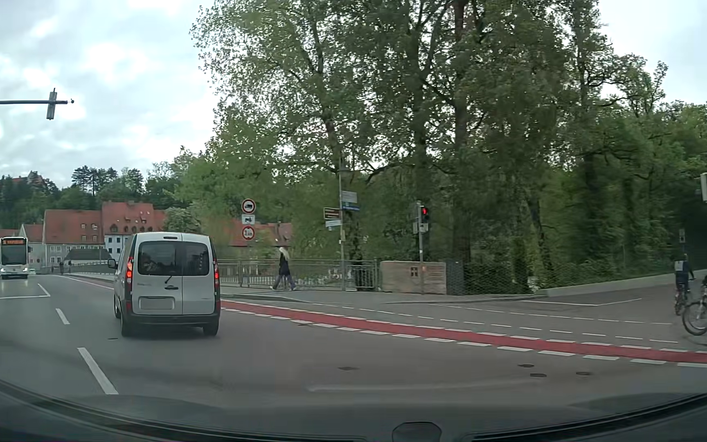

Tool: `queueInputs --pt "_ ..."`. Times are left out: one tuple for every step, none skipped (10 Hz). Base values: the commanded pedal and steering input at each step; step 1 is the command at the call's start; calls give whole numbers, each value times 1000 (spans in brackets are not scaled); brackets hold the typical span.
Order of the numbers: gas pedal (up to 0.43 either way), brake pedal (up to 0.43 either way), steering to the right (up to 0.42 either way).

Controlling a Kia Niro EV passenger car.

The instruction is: Follow the waypoints while adhering to traffic rules and regulations

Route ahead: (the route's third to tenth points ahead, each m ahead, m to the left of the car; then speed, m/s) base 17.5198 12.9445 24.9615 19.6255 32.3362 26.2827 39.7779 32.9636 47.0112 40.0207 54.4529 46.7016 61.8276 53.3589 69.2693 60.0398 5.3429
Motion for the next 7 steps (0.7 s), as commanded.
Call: queueInputs --pt "260 0 -307" --pt "260 0 -307" --pt "260 0 -307" --pt "260 0 -307" --pt "260 0 -304" --pt "260 0 -302" --pt "260 0 -299"
